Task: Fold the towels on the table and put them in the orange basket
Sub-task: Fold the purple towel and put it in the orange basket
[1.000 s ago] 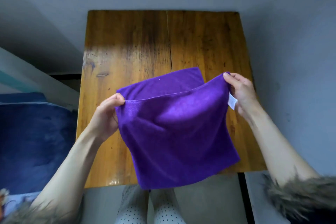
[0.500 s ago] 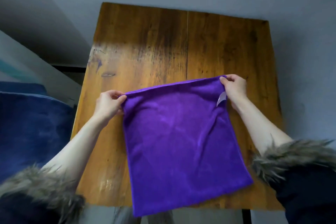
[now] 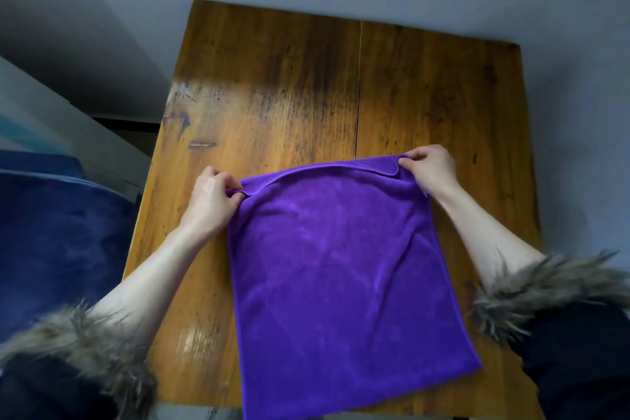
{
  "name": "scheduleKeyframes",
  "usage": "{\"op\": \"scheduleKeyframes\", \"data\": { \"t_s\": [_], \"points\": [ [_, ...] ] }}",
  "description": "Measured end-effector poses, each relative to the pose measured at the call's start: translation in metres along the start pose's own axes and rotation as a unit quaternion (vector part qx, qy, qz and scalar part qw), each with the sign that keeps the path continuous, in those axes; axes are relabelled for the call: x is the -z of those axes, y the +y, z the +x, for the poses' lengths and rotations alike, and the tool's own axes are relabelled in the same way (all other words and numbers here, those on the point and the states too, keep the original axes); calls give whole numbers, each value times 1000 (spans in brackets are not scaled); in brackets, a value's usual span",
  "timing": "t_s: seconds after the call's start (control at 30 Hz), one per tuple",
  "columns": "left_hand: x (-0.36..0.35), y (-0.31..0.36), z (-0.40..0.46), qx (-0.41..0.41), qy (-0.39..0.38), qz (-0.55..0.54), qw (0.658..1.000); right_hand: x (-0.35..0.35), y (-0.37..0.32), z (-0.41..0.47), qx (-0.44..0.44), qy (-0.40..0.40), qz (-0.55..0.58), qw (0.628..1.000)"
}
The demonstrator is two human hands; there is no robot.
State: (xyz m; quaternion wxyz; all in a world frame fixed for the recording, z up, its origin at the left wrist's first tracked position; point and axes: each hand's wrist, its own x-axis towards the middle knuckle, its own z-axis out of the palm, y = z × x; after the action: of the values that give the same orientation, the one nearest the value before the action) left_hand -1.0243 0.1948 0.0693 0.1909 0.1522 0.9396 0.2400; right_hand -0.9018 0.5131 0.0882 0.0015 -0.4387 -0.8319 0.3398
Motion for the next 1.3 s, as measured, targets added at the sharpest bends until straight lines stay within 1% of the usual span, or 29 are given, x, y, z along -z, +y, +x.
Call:
{"op": "scheduleKeyframes", "data": {
  "t_s": [0.1,0.17,0.3,0.37,0.43,0.47,0.5,0.57,0.6,0.7,0.8,0.93,1.03,1.13,1.17,1.23,1.3],
  "points": [
    [0,6,4,24,-18,3,1000,-2,-1,2,-15,-30,4,999],
    [3,10,5,39,-25,-4,999,-3,1,1,-17,-35,13,999],
    [13,9,4,110,-55,-69,990,6,4,-4,-37,-21,59,997],
    [22,7,2,121,-64,-93,986,18,4,-10,-41,-25,75,996],
    [37,9,-2,113,-81,-121,983,34,2,-21,-50,-33,94,994],
    [47,12,-5,105,-89,-139,981,43,1,-26,-62,-35,132,989],
    [59,15,-8,94,-94,-156,979,53,0,-33,-80,-36,195,977],
    [85,26,-19,70,-100,-192,974,76,-4,-47,-115,-42,330,936],
    [99,32,-26,59,-102,-212,970,88,-7,-55,-119,-46,372,919],
    [138,49,-45,33,-97,-250,963,123,-18,-78,-94,-64,422,899],
    [179,69,-60,-8,-74,-277,958,162,-36,-103,-39,-59,456,887],
    [240,96,-73,-82,-45,-287,953,208,-70,-129,47,-15,431,901],
    [280,113,-76,-135,-14,-276,951,232,-98,-144,118,44,366,922],
    [305,121,-79,-167,17,-279,945,246,-118,-157,159,92,322,929],
    [312,122,-80,-175,32,-289,941,251,-123,-161,164,105,328,925],
    [321,123,-83,-186,55,-320,927,257,-132,-169,163,106,391,900],
    [328,123,-86,-198,58,-327,922,261,-140,-175,163,102,440,877]
  ]
}}
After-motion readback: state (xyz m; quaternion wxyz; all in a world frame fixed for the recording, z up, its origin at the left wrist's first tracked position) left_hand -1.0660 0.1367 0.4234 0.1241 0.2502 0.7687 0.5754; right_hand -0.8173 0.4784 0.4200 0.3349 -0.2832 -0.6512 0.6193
